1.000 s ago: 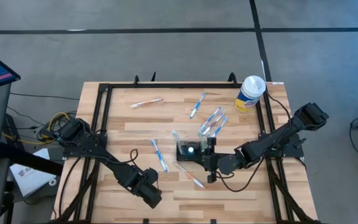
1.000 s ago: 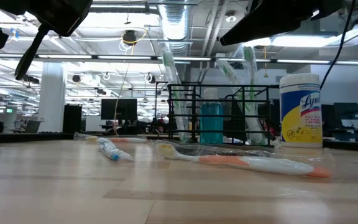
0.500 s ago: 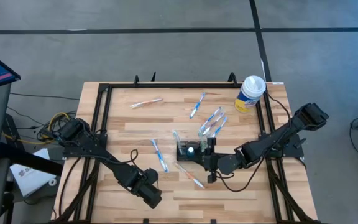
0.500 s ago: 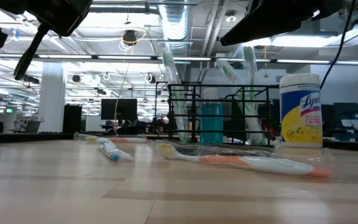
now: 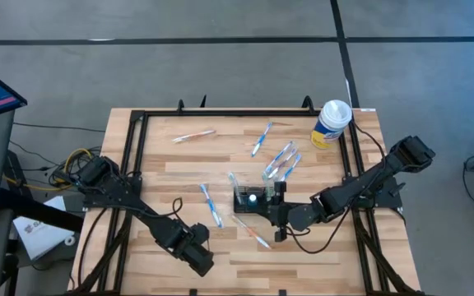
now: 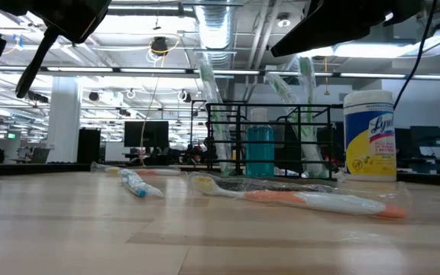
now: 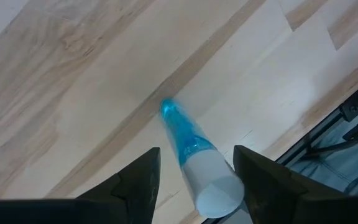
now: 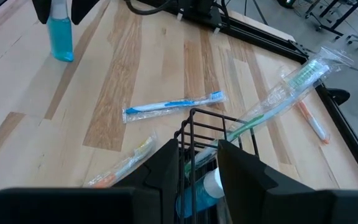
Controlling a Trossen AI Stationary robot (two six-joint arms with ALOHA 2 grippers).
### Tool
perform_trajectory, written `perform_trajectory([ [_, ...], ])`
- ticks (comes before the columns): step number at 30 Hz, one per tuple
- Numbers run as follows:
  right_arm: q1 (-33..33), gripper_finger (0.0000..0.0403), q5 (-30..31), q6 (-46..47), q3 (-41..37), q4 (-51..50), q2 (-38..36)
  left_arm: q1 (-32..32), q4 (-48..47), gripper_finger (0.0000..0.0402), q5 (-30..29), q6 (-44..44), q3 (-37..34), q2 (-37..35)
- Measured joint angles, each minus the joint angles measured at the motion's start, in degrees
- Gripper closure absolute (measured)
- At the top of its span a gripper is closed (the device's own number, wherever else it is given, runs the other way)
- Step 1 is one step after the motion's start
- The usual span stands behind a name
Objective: Pick & Place toothbrushing station
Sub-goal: Put the blue mouthwash into the wire organizer
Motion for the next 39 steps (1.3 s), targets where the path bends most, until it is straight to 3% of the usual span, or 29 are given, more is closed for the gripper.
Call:
perform_trajectory([
  [11, 0.0, 0.03, 0.0, 0.0, 0.0, 0.0, 0.0, 0.0, 2.0, 0.0208, 1.3, -0.1, -3.0, 0.0],
  [21, 0.0, 0.03, 0.0, 0.0, 0.0, 0.0, 0.0, 0.8, 2.6, 0.032, 1.3, 0.1, -3.1, 0.0],
  [39, 0.0, 0.03, 0.0, 0.0, 0.0, 0.0, 0.0, 3.7, 2.8, 0.0318, 5.3, 0.6, -1.7, -0.8],
])
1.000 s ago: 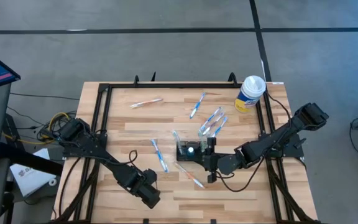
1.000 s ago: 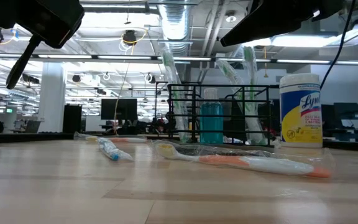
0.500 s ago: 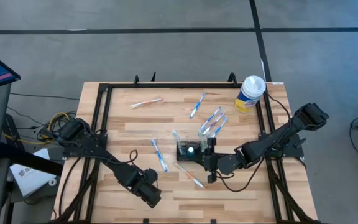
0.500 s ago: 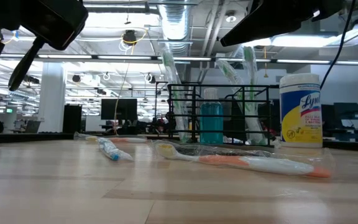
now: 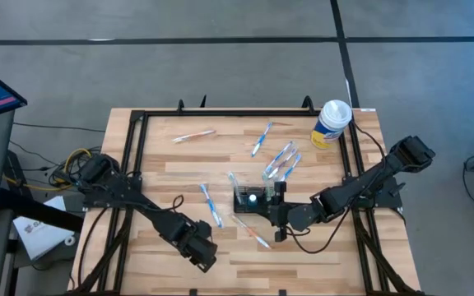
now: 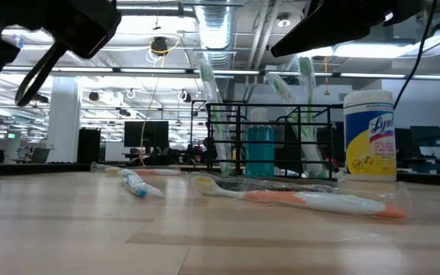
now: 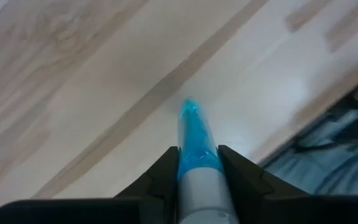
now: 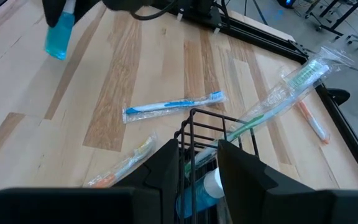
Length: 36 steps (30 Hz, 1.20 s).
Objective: Pick & Place toothbrushing station
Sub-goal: Put the blue mouthwash into the wire organizer
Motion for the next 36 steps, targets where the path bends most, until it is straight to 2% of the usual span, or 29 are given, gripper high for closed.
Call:
perform_trajectory([
  [8, 0.0, 0.03, 0.0, 0.0, 0.0, 0.0, 0.0, 2.5, 0.0, 0.0315, -0.9, 1.5, 0.5, -5.0],
  [17, 0.0, 0.03, 0.0, 0.0, 0.0, 0.0, 0.0, 5.8, 0.0, 0.0317, -3.1, 8.1, 0.5, -11.1],
  [24, -0.1, 0.03, 0.0, 0.0, 0.0, 0.0, 0.0, 10.0, -0.2, 0.0317, -1.7, 14.8, 1.1, -11.8],
  [36, -0.1, 0.03, 0.0, 0.0, 0.0, 0.0, 0.0, 17.2, -0.3, 0.0318, 0.9, 27.5, 6.8, -11.8],
])
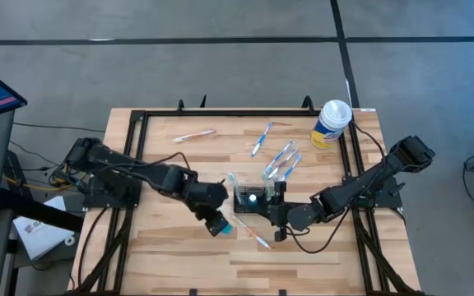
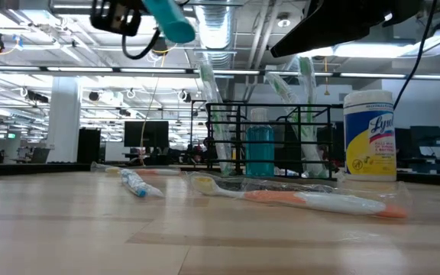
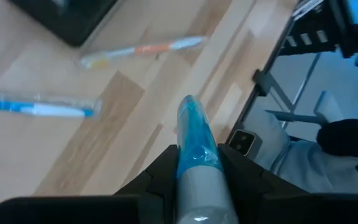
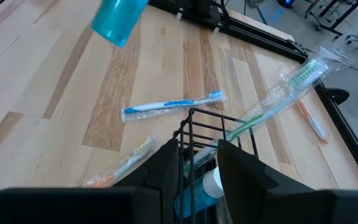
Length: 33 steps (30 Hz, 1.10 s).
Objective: Pick & Place toothbrushing station
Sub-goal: Put the blue mouthwash into the wire organizer
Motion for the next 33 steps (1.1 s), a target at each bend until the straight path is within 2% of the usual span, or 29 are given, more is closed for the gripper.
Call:
perform_trajectory([
  [14, 0.0, 0.03, 0.4, -8.0, 0.0, -1.4, 0.0, 6.1, -0.2, 0.0318, 3.2, 9.3, 7.9, 0.1],
  [24, 0.0, 0.03, 3.8, -12.7, 0.0, -2.0, -0.5, 9.2, 0.5, 0.0318, 3.7, 19.0, 22.0, 3.6],
  [30, -0.5, 0.03, 4.0, -10.8, 0.0, -6.9, -5.0, 13.4, -0.3, 0.0318, 11.7, 23.4, 32.8, 11.9],
  [33, -0.3, 0.03, 3.1, -7.1, 0.0, -12.6, -8.0, 15.0, -4.4, 0.0318, 13.9, 25.8, 38.1, 15.4],
])
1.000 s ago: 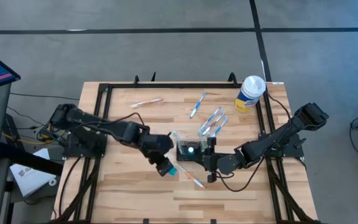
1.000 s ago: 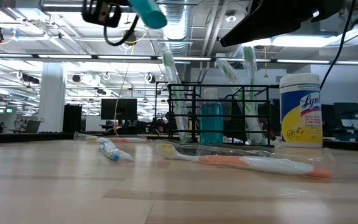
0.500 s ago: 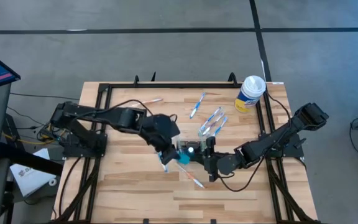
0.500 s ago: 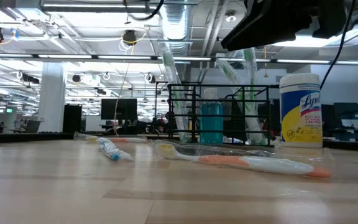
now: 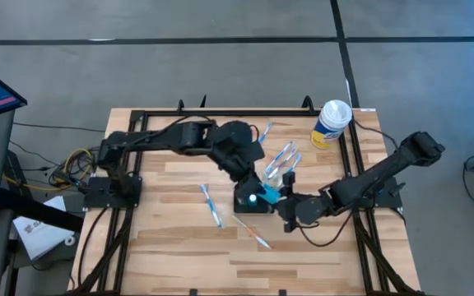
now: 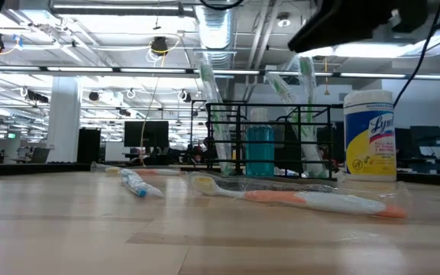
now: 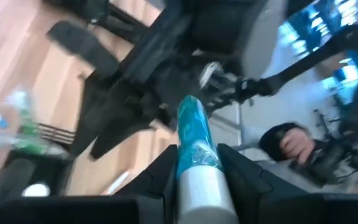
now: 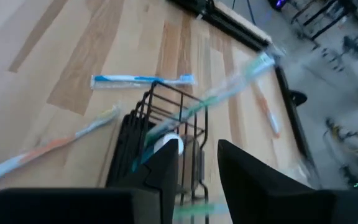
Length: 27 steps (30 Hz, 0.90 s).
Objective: Pick & Place toothbrushing station
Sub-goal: Put the blue mouthwash into the wire organizer
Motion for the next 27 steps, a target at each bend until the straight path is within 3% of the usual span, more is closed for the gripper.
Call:
perform_trajectory([
  [6, 1.2, 0.03, -0.1, 10.0, 0.0, -11.4, -5.2, 0.7, -11.1, 0.0317, -0.9, 0.8, 1.5, 2.7],
  [12, 1.5, 0.03, -0.1, 14.4, 0.0, -13.6, -6.0, 0.2, -18.1, 0.0317, -6.5, 0.7, 1.3, 3.8],
  [18, 1.6, 0.03, -0.2, 14.6, 0.0, -13.6, -3.8, -0.2, -21.6, 0.0316, -9.8, 0.2, 1.3, 5.7],
  [27, 1.3, 0.03, -0.1, 14.6, 0.0, -13.6, -3.1, -0.6, -21.5, 0.0315, -10.0, 0.4, 1.4, 8.7],
])
